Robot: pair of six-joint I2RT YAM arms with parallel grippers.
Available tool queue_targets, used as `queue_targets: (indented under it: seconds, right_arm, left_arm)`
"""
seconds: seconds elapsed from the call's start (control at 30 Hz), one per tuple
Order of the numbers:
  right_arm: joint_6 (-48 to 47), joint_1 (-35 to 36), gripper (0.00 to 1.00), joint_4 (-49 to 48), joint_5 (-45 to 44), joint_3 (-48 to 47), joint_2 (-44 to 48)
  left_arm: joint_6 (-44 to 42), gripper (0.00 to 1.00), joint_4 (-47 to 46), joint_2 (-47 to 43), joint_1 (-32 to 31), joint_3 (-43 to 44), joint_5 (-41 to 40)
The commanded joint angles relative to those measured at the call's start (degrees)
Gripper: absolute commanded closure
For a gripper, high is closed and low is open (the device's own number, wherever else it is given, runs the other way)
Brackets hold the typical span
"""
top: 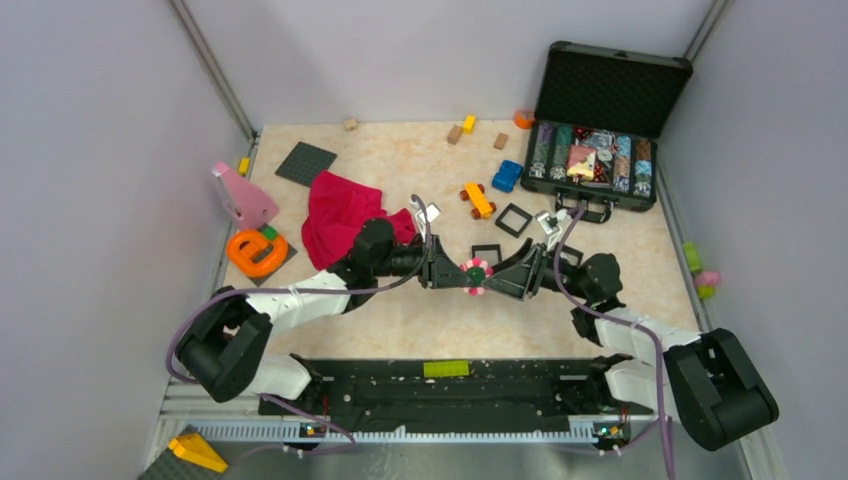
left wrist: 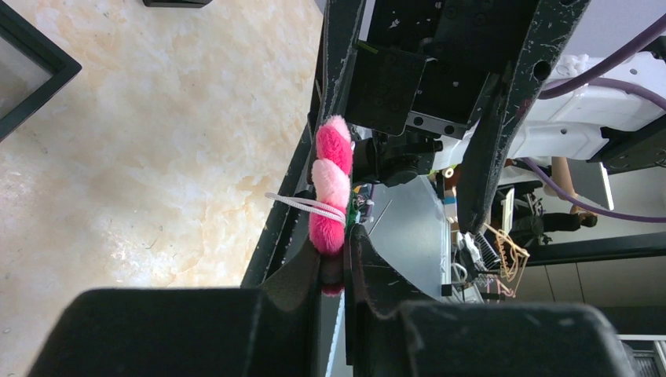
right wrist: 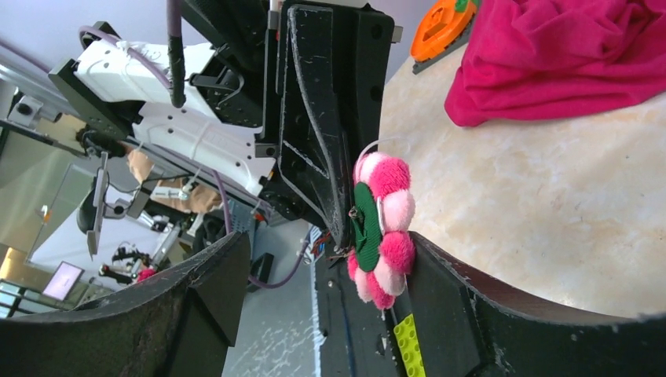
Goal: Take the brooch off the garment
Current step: Close the brooch.
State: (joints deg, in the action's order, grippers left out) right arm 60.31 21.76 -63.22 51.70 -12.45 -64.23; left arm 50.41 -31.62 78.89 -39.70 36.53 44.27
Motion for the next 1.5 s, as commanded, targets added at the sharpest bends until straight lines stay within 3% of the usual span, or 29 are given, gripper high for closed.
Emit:
queue_targets:
  seconds: [0.0,0.2,0.27,0.47,0.67,1.03,1.47]
  right_arm:
    - [1.6,-0.8,0.27,-7.6,2.4,0.1,1.2]
    - [0.7,-0.8,0.28,-15.1,4.3,2.7,0.5]
    - [-1.4,-0.8,0.33,-14.8,5.0,3.2,0.7]
    - [-8.4,-0.8,0.59,-4.6,4.0,2.7,4.4]
    - [-12.6,-0.8,0.68,3.7,3.0,1.0,8.5]
    - [-10.9,1.3,0.78,3.1,1.4,-2.3,6.1]
    - [-6.1,2.0,0.83,-2.0,1.6,-3.0,3.3]
  left_arm:
    - [0.1,1.0,-2.1,-0.3,0.0,1.2,-0.2]
    - [4.6,1.0,-7.9,0.8,0.2,0.6,1.3]
    - [6.4,1.0,-9.8,1.1,0.2,0.5,2.3]
    - [9.3,1.0,-13.3,0.6,0.3,-0.3,3.2]
    - [11.5,1.0,-15.8,1.0,0.3,-0.7,3.7]
    - [11.5,1.0,-16.3,2.0,-0.1,-0.5,3.4]
    - [6.0,1.0,-8.5,0.4,-0.8,0.2,1.0]
